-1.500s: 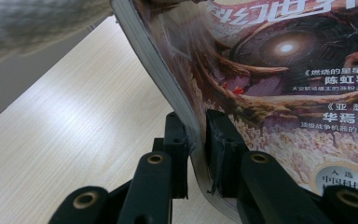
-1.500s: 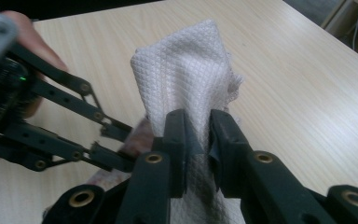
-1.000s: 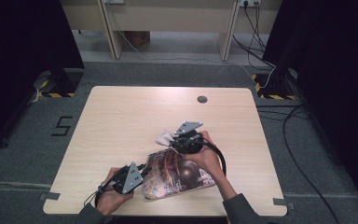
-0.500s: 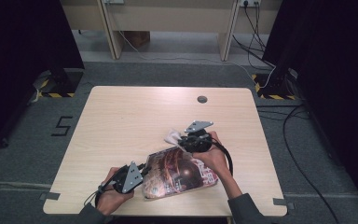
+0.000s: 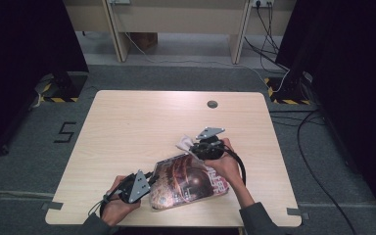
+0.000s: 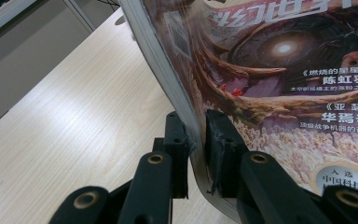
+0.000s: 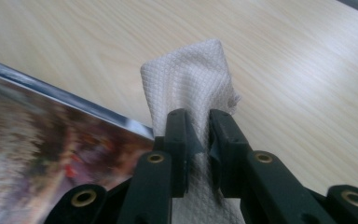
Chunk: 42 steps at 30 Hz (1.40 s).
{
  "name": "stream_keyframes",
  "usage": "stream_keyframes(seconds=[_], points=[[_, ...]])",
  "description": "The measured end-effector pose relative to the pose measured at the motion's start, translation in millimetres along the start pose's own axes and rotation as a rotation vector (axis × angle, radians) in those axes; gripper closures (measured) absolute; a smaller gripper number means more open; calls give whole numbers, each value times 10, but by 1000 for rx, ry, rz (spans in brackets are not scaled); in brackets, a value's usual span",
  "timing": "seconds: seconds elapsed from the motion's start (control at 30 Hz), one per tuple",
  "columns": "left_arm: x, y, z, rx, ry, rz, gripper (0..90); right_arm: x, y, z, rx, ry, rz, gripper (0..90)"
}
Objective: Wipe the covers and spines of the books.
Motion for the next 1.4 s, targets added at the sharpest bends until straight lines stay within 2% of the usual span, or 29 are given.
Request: stream_keyframes(seconds=[0.33,0.53,0.6,0.7,0.83,0.93,1.03,1.13,1.33,1.4], points=[[-4,13,-4,-7,0,6,791,-406,-340,74,64,-64,117,782],[-3,18,-3,-5,1,8,791,-562,-490,105,102,-109,135,782],[3,21,-1,-5,1,8,791,-591,-520,118,95,-108,156,783],[1,20,-7,-8,1,4,790,-570,-480,98,81,-105,131,784],[5,22,-5,-8,2,3,790,-431,-317,78,41,-61,102,783],[3,30,-12,-10,3,6,790,-317,-198,56,-12,2,107,783],[1,25,-12,-10,3,5,791,-270,-149,48,-1,-6,73,783],[-2,29,-7,-7,4,15,791,-325,-215,82,11,-9,102,784],[11,30,-3,-6,-1,10,790,-623,-500,148,83,-95,171,784],[6,22,2,-7,1,9,789,-701,-576,170,87,-105,206,785]])
Point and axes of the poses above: each handheld gripper's, and its own axes: z roughly forward along the jaws, y roughly out of its top, x roughly to its left, the point moved 4 cm from there along z, roughly forward along the jaws, and after that the axes turned 11 degrees about -z, right-handed, at the moved point
